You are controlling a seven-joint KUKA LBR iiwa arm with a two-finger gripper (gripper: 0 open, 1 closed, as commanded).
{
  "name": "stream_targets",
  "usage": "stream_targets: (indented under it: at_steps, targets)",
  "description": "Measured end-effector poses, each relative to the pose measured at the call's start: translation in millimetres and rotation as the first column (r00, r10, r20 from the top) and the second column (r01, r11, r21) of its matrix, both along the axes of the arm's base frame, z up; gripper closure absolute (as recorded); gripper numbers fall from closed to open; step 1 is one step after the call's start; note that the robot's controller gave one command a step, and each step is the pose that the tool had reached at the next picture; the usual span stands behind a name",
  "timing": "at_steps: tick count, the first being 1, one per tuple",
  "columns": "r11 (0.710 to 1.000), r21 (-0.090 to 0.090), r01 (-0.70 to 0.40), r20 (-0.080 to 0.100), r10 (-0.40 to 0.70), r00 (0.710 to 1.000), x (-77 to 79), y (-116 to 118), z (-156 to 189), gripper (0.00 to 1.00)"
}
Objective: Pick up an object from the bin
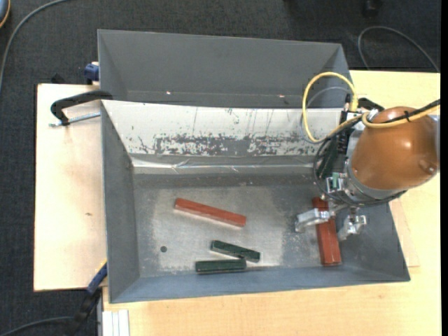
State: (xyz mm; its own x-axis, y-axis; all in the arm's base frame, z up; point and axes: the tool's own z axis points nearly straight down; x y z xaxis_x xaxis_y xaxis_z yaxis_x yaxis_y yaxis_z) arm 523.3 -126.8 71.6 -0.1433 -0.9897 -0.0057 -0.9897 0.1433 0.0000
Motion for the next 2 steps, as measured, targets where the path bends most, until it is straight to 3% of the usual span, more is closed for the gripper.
stream_targets:
  at_steps: [1,2]
  targets:
    - [1.0,-0.001,0.001,0.0,-0.001,1.0,1.0,2.9,0.7,0.0]
    - [1.0,-0.003,0.004,0.0,-0.004,1.0,0.7,1.3,0.4,1.0]
